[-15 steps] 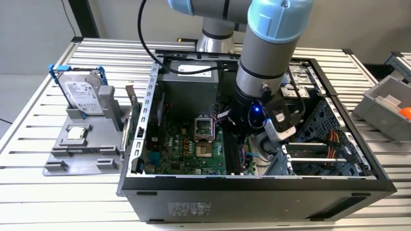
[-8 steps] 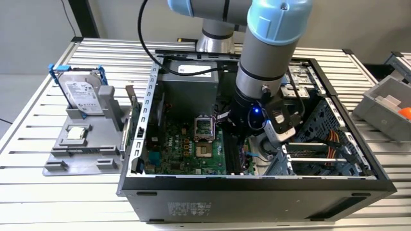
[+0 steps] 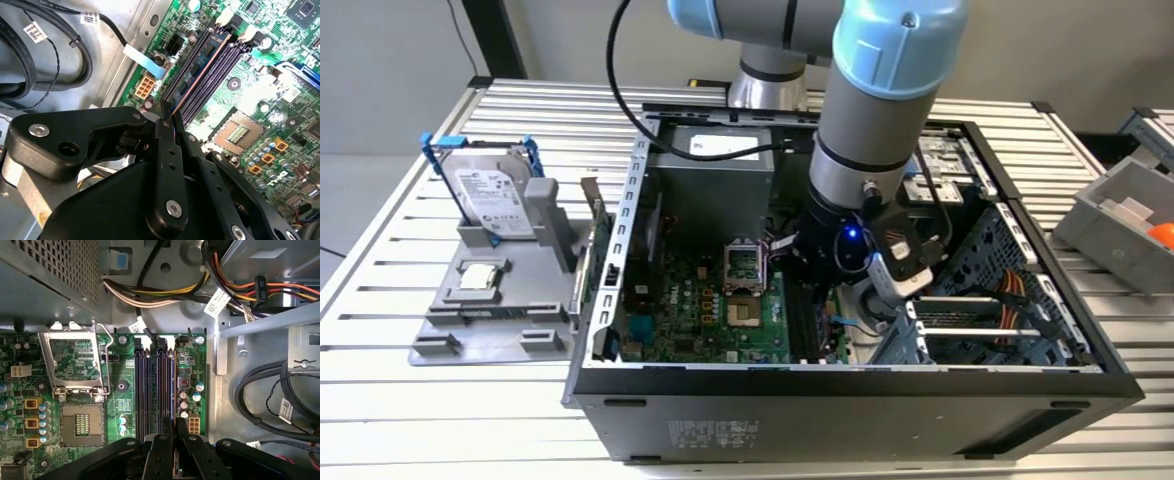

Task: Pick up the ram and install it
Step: 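Insert the ram into the slot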

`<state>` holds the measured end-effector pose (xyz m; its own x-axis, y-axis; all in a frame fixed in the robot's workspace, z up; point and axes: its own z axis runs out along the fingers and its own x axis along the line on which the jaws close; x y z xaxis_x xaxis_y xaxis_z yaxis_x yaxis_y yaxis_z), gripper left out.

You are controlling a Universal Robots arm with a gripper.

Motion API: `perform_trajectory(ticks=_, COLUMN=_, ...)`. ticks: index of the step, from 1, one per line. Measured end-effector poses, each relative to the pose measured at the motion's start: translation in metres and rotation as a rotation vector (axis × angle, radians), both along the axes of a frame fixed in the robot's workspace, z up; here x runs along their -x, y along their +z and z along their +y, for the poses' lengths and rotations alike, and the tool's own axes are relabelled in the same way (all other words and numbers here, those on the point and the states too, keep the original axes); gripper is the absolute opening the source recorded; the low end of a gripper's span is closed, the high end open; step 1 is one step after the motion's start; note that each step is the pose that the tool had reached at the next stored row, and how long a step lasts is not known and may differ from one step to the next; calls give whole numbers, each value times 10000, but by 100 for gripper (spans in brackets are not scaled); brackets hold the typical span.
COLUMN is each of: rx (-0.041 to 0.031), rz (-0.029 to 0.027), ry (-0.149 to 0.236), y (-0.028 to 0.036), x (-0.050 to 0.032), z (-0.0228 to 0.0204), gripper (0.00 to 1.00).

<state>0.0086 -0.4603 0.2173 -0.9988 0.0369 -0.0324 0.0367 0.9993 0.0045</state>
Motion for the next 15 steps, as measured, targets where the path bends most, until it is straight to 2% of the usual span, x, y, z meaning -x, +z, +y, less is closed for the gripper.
perform_trajectory(ticks=15, rx=-1, rz=-1, ry=124, y=-10, x=4, z=-19, gripper=0)
